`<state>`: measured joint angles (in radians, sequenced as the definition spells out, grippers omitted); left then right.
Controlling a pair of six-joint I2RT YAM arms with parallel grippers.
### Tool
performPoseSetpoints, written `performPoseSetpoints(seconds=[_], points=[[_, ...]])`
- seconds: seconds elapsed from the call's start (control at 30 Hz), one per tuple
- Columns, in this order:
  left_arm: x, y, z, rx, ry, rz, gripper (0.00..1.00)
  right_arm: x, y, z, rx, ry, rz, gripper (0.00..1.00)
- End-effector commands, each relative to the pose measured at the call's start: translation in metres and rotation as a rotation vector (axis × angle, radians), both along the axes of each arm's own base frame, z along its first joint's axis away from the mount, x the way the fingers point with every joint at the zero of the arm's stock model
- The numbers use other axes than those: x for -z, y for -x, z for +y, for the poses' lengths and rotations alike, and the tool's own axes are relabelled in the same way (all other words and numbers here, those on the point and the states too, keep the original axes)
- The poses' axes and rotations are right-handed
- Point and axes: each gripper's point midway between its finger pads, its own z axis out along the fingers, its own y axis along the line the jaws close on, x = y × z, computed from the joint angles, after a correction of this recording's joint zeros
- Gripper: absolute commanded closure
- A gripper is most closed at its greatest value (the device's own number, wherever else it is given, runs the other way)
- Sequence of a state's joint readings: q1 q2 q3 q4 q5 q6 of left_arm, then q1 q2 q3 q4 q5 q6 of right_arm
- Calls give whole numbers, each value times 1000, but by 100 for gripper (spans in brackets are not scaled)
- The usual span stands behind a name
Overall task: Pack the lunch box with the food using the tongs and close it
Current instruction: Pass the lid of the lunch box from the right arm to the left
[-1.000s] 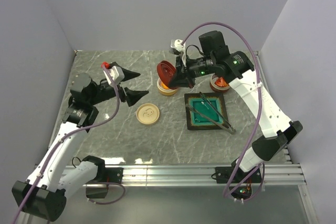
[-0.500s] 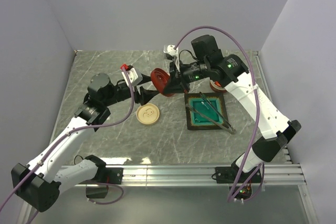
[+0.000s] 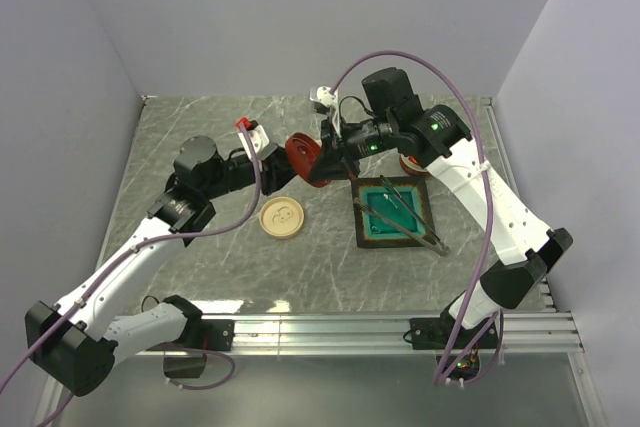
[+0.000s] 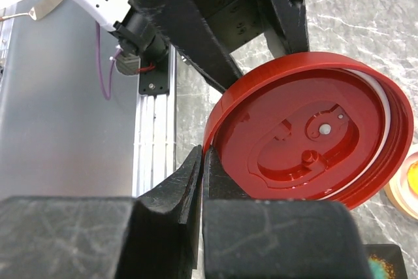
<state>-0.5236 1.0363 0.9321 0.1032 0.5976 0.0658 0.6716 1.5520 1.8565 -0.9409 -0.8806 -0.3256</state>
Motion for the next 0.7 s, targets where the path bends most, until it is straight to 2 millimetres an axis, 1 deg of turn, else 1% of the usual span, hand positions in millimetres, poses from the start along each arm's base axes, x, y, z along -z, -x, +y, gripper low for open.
performPoseSetpoints(seconds=[0.0, 0.03, 0.07, 0.1, 0.13, 0.17, 0.2, 0.23, 0.27, 0.3, 0.33, 0.37, 0.4, 0.43, 0.47, 0.5, 0.53, 0.57, 0.6, 0.63, 0.67], points=[[-27, 6, -5, 32, 52, -26, 66, -24, 11, 1, -29, -69, -45, 100], [-29, 7, -6, 34, 58, -19, 68, -25, 10, 2, -27, -73, -51, 100], [-29, 7, -7, 36, 62, -13, 75, -26, 9, 2, -20, -75, -54, 100], [-30, 7, -7, 33, 64, -13, 80, -28, 8, 2, -14, -77, -60, 100], [-32, 8, -7, 33, 86, 28, 85, -31, 5, 3, -3, -88, -73, 100], [-34, 8, -7, 28, 96, 37, 94, -35, 2, 3, 17, -93, -73, 100], [-38, 9, -7, 25, 119, 65, 97, -39, -7, 4, 57, -102, -102, 100], [-42, 9, -7, 22, 135, 81, 99, -44, -14, 2, 91, -108, -116, 96], [-46, 10, -7, 19, 154, 92, 99, -50, -19, 0, 125, -119, -116, 85], [-53, 10, -6, 5, 191, 131, 99, -57, -30, -3, 172, -130, -138, 78], [-57, 10, -5, -3, 214, 149, 99, -60, -44, -11, 223, -135, -138, 65], [-66, 11, -3, -3, 245, 150, 99, -74, -49, -16, 256, -160, -136, 60], [-72, 13, -3, 3, 286, 191, 99, -82, -58, -22, 290, -181, -141, 56], [-78, 11, 1, -6, 314, 202, 99, -89, -72, -34, 342, -197, -138, 50], [-92, 11, 4, -1, 360, 180, 99, -98, -79, -42, 387, -224, -110, 50], [-100, 6, 12, -24, 420, 219, 99, -106, -88, -48, 417, -253, -116, 49], [-107, 4, 17, -35, 461, 230, 99, -113, -92, -54, 443, -278, -102, 46], [-116, 0, 24, -48, 505, 235, 99, -112, -107, -69, 519, -299, -38, 44], [-126, -2, 29, -50, 575, 286, 99, -121, -116, -75, 543, -345, -42, 43], [-130, -18, 45, -122, 634, 313, 99, -124, -119, -81, 557, -377, -17, 43], [-134, -28, 53, -156, 680, 359, 99, -108, -132, -91, 627, -395, 115, 43]])
